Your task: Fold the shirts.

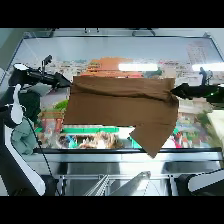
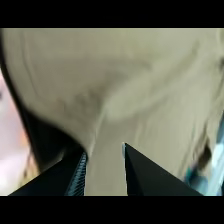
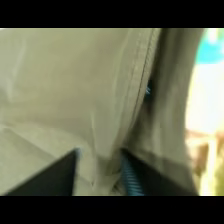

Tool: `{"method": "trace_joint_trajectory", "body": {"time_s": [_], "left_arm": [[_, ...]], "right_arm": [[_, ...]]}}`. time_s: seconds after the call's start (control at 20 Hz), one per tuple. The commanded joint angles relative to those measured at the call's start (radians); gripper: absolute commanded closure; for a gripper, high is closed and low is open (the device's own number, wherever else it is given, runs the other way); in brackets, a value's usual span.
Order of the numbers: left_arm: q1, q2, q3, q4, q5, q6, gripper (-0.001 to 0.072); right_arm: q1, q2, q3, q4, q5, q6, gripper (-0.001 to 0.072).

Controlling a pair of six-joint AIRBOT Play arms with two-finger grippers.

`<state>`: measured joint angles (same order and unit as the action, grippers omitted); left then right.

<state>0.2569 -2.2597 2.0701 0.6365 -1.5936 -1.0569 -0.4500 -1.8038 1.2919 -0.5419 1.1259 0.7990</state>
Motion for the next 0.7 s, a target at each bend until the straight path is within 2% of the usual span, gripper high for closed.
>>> {"method": "trace_joint_trajectory", "body": {"time_s": [0.0,0.2,0.35,0.55,0.65], "left_arm": [[0.039,0.018,0.019,0.156,-0.180,-0.170,0.0458],[0.072,0.156,-0.305,0.248,-0.168,-0.182,0.0459],[0.034,0.220,-0.475,0.374,-0.121,-0.190,0.0459],[-0.064,0.238,-0.534,0.557,-0.070,-0.301,0.0459],[-0.110,0.241,-0.534,0.596,-0.072,-0.310,0.0459]], "right_arm": [[-0.062,0.093,0.001,-0.092,0.071,0.108,0.0336],[-0.150,0.222,-0.064,-0.139,0.273,0.171,0.0349],[-0.176,0.338,-0.256,-0.151,0.249,0.175,0.0349],[-0.180,0.454,-0.468,-0.151,0.200,0.175,0.0347],[-0.180,0.499,-0.554,-0.151,0.198,0.177,0.0302]]}}
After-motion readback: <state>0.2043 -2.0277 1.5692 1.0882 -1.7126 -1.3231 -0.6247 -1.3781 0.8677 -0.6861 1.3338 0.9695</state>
